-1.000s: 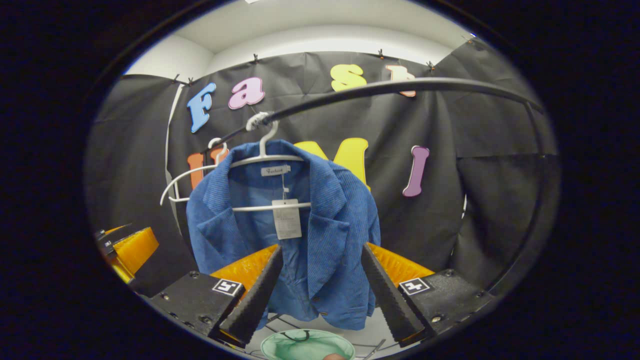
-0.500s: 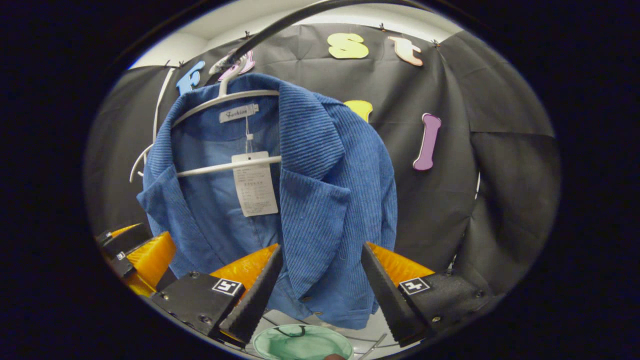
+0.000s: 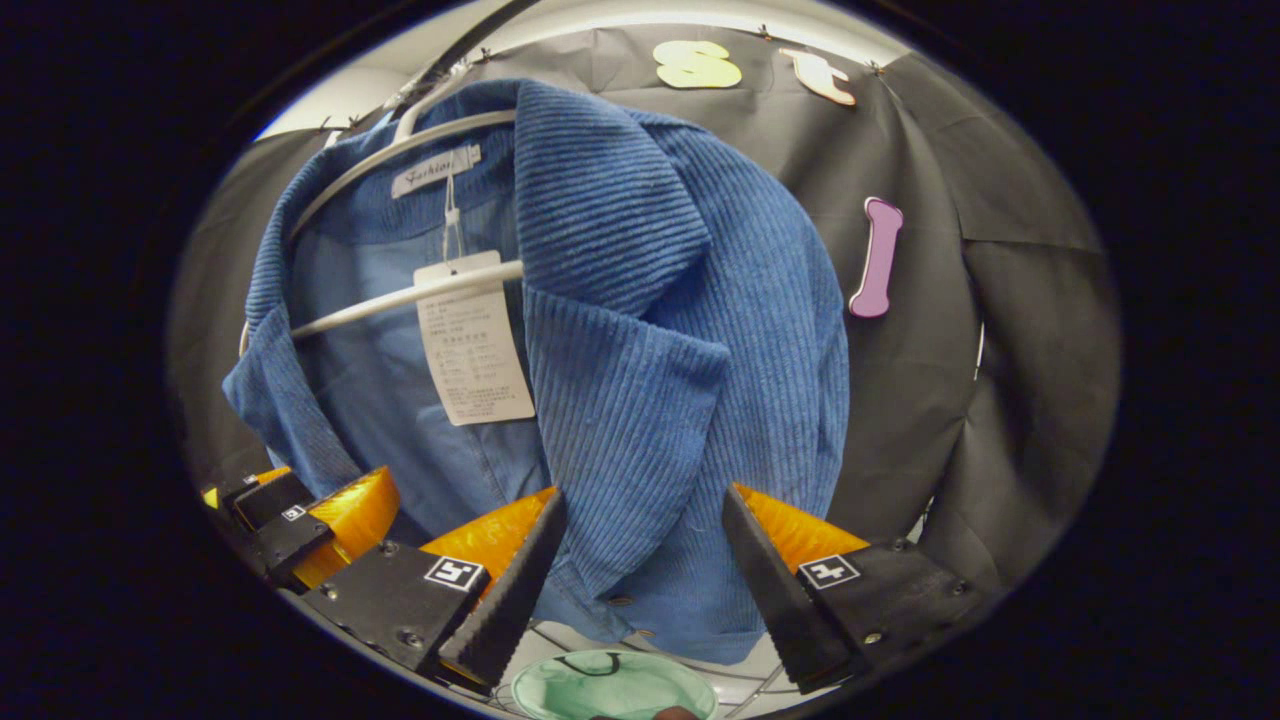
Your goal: Grasp the clothes on the hanger with both hands and then place them into the laundry hamper below.
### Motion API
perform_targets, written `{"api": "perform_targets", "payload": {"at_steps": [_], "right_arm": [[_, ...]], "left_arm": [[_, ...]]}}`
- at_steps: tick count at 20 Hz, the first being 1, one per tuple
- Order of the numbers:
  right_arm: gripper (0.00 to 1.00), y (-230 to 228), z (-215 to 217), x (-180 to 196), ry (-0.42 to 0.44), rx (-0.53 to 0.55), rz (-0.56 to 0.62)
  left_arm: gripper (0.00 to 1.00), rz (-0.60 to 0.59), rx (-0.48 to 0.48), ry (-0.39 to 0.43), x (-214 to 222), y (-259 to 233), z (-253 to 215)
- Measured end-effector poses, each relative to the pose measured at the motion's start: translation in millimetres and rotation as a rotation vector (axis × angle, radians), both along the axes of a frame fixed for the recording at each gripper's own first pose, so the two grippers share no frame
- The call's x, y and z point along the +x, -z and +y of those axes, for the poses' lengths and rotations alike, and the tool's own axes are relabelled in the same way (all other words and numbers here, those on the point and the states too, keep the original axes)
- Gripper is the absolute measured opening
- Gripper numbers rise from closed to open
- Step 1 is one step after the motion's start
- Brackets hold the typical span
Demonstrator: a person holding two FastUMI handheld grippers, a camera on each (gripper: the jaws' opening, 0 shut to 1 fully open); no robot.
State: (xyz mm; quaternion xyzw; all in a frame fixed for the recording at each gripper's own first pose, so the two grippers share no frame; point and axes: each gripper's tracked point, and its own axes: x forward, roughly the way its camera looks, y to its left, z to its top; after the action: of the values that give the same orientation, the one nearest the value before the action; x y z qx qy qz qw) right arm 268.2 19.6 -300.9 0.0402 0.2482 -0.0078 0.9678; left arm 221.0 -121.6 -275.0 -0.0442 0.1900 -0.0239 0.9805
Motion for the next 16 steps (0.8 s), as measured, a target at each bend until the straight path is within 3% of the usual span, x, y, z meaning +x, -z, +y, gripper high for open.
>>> {"api": "perform_targets", "payload": {"at_steps": [3, 4, 6, 12, 14, 15, 16], "right_arm": [[0.99, 3, -3, 8, 0.054, 0.0, -0.012], [0.98, 1, 2, 11, 0.051, 0.015, -0.026], [0.97, -5, 12, 11, 0.018, 0.021, -0.056], [0.97, -4, 5, 21, 0.055, -0.008, -0.047], [0.96, -3, -5, 17, 0.063, -0.023, -0.04], [0.92, -3, -13, 17, 0.073, -0.03, -0.045], [0.81, -6, -23, 17, 0.094, -0.03, -0.054]], "left_arm": [[0.93, -0.012, -0.007, -0.013, 5, -2, 2], [0.99, -0.012, -0.01, -0.01, 6, -2, 2], [0.94, -0.024, -0.023, -0.002, 7, -5, 2], [0.96, -0.016, -0.019, -0.007, 10, -4, 7], [0.73, -0.004, -0.023, -0.012, 12, -3, 6], [0.61, 0.009, -0.028, -0.012, 13, 0, 6], [0.5, 0.015, -0.033, -0.022, 13, 0, 7]]}}
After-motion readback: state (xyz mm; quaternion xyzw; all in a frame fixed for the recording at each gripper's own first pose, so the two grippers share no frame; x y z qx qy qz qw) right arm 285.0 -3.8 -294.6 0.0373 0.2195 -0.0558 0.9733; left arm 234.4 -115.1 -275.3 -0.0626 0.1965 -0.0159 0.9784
